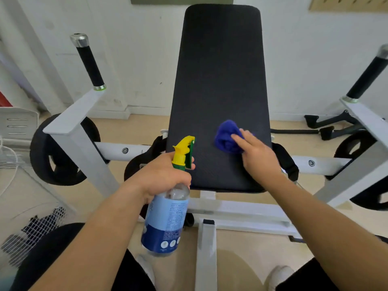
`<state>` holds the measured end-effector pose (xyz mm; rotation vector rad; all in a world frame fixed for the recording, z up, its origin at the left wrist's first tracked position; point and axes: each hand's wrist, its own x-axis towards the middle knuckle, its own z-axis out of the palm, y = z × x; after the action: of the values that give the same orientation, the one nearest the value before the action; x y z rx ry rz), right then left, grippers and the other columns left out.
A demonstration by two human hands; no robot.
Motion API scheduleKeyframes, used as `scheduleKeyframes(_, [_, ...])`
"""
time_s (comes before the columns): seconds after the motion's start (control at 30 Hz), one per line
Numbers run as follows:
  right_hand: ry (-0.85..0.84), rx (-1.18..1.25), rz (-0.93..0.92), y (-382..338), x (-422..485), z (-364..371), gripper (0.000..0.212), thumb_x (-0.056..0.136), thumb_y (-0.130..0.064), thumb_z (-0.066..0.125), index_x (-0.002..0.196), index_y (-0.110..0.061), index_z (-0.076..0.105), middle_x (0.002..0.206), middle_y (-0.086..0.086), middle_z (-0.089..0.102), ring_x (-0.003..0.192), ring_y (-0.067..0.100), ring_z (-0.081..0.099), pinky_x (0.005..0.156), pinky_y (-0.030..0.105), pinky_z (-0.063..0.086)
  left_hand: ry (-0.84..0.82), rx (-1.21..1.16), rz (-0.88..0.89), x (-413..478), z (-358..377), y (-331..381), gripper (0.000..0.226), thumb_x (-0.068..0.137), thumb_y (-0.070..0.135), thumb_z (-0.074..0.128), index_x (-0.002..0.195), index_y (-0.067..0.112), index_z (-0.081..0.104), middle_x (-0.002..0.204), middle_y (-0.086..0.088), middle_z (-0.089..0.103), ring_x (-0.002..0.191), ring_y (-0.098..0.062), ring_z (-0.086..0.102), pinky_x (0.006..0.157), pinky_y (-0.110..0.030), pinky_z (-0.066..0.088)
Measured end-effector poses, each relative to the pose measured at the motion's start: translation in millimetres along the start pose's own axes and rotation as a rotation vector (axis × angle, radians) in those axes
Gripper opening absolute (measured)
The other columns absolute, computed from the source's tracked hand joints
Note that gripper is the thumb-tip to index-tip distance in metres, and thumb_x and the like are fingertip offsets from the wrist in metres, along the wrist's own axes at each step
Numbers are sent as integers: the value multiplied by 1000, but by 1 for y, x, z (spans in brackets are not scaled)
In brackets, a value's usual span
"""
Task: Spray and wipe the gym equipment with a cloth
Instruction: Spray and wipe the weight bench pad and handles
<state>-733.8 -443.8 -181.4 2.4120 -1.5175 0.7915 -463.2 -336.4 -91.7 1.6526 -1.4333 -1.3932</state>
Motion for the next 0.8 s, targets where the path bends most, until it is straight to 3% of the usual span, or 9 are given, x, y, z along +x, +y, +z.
scheduleKeyframes(0.13, [40,-33,37,4,-34,1,61,84,3,58,140,-22,54,149,9,49,128,30,57,79,49,60,-39,16,6,9,18,10,53,56,14,74,107,25,72,112,5,76,101,-33,73,96,-51,56])
scheduleKeyframes(0.2, [-10,41,-129,-21,-61,8,72,74,8,70,138,-22,56,148,8,51,128,29,58,80,43,61,-42,19,9,13,25,13,53,55,13,73,107,24,72,110,0,77,100,-33,73,94,-48,56])
scheduleKeyframes(0.3, [-106,96,-333,-31,-78,-4,72,71,6,76,134,-25,59,145,3,55,127,23,58,81,37,61,-59,43,5,20,36,14,53,56,12,73,108,22,73,109,-10,76,88,-23,70,82,-38,55])
scheduleKeyframes(0.37, [-37,152,-214,-12,-70,-26,65,74,6,72,131,-24,61,142,2,57,125,21,60,83,37,60,-80,59,-5,23,45,15,53,56,12,73,109,21,73,109,-5,77,88,-20,70,82,-36,55])
scheduleKeyframes(0.43, [104,220,33,13,-60,-52,59,79,8,62,131,-20,64,139,5,60,121,24,61,93,32,54,-102,77,-22,24,53,15,53,56,12,72,108,21,73,108,5,78,90,-17,70,83,-34,56])
scheduleKeyframes(0.5, [179,268,250,41,-55,-76,58,83,11,56,133,-17,62,133,8,64,116,27,62,97,22,43,-149,88,-37,24,64,14,49,60,7,73,107,19,72,107,4,78,89,-15,70,80,-33,56])
scheduleKeyframes(0.57, [210,285,379,59,-57,-90,56,85,10,53,135,-16,61,123,7,67,107,25,63,89,16,38,-196,101,-54,23,75,12,43,67,0,73,107,15,71,107,-4,77,82,-14,69,74,-32,58])
scheduleKeyframes(0.67, [220,283,444,67,-58,-97,54,89,5,50,136,-18,60,117,2,68,97,19,61,82,19,39,-202,162,-91,23,90,9,41,62,8,72,103,13,70,101,-14,76,75,-18,68,78,-40,59])
scheduleKeyframes(0.8, [220,228,379,69,-51,-100,54,88,4,50,137,-17,59,124,4,67,105,20,61,86,16,36,-147,224,-122,24,98,7,22,64,12,71,84,20,65,76,-9,70,67,-22,61,69,-37,52])
